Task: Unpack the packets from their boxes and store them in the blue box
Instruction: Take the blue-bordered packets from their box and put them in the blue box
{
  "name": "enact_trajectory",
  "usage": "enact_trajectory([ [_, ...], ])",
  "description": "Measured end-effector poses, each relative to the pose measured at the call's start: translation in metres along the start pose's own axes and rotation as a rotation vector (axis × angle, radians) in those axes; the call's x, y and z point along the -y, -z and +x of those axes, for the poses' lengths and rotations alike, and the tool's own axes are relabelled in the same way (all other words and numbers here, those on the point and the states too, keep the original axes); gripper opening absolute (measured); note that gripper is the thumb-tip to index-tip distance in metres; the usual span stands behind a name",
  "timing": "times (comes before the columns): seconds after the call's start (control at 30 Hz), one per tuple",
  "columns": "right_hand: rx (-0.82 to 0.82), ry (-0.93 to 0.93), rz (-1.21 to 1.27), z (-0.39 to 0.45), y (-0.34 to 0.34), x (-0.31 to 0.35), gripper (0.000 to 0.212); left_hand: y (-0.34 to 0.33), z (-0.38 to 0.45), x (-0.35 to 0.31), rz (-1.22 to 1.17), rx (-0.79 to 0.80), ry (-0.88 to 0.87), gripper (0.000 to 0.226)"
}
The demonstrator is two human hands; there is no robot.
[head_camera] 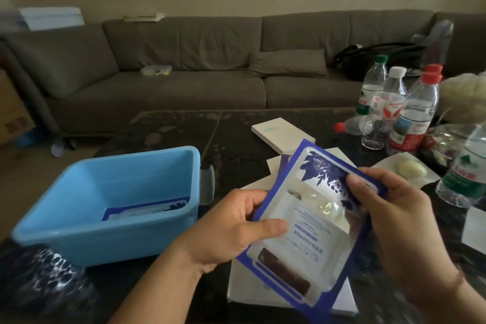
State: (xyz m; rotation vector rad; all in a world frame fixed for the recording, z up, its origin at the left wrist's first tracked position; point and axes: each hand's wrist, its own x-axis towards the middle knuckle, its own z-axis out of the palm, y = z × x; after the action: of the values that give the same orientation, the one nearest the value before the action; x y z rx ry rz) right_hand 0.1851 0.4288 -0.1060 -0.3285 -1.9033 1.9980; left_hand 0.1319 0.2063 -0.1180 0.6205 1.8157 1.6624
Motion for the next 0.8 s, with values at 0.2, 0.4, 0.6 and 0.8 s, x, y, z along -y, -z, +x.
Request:
enact_trajectory([
  [0.2,0.641,-0.277,-0.421,0.011,0.007,0.052,0.054,0.014,-0.023,-0.022,0.138,0.048,0.040,0.033],
  [0.4,0.541,0.119,-0.685,0.028,-0.054,0.109,0.031,0.050,-0.061,-0.043,0.052,-0.289,-0.134,0.036],
  [0.6,0.728,-0.057,-0.373,0.048,-0.156,0.111,0.024,0.115,-0.098,-0.035,0.038,-1.039,-0.268,0.038],
  [0.8,0.709,-0.069,-0.546,0.048,-0.244,0.078,0.011,0.165,-0.139,-0.016,0.210,-1.496,-0.105,0.031],
])
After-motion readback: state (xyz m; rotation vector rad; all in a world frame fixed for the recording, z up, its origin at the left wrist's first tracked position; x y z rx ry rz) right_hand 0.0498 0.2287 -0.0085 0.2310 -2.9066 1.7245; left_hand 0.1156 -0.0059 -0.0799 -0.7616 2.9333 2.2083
